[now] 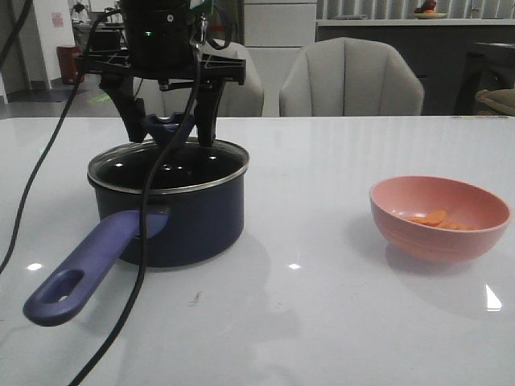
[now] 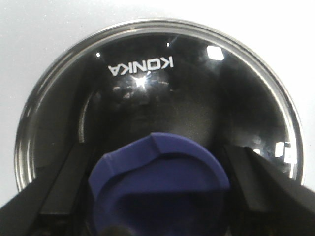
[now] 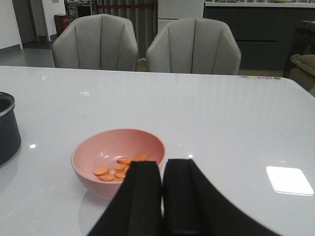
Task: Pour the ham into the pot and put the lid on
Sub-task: 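Lift the glass lid off with the left gripper and set it beside the pot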
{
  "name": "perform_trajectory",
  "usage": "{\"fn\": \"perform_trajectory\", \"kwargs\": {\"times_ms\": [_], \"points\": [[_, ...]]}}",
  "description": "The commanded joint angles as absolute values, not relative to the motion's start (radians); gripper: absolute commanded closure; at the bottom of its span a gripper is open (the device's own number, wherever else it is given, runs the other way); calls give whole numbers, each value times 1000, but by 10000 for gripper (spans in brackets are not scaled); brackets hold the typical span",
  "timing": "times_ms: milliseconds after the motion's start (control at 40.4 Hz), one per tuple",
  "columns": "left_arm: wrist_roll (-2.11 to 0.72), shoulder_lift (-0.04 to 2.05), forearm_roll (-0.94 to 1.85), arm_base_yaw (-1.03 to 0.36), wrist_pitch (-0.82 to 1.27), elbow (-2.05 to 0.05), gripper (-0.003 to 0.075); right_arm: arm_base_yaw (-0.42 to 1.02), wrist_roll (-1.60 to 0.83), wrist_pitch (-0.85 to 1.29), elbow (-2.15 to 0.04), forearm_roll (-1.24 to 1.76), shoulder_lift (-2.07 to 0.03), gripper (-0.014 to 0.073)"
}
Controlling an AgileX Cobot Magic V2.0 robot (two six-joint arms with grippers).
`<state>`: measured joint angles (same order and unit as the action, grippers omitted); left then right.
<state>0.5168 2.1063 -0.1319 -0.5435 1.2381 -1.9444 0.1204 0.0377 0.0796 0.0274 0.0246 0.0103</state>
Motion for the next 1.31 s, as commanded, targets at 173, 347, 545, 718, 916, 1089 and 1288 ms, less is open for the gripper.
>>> {"fn": "perform_trajectory", "kwargs": {"times_ms": [173,347,545,718,916,1089,1288], "points": [[509,1985,-139,-512,1269,-1970,370,115,33,0,22,10,30,416],[387,1923,-123,-458,1269,-1970,370,115,33,0,22,10,30,416],[313,1857,-123,-358,1269,-1960,370,115,33,0,22,10,30,416],[234,1809,-123,-243,1269,-1877,370,115,33,0,22,10,30,416],[171,1795,-123,-113,1228,-1741,370,115,33,0,22,10,30,416],[157,1789,-94,-56,1079,-1618,370,115,33,0,22,10,30,416],[132,1794,-45,-40,893,-1463,370,115,33,0,22,10,30,416]]}}
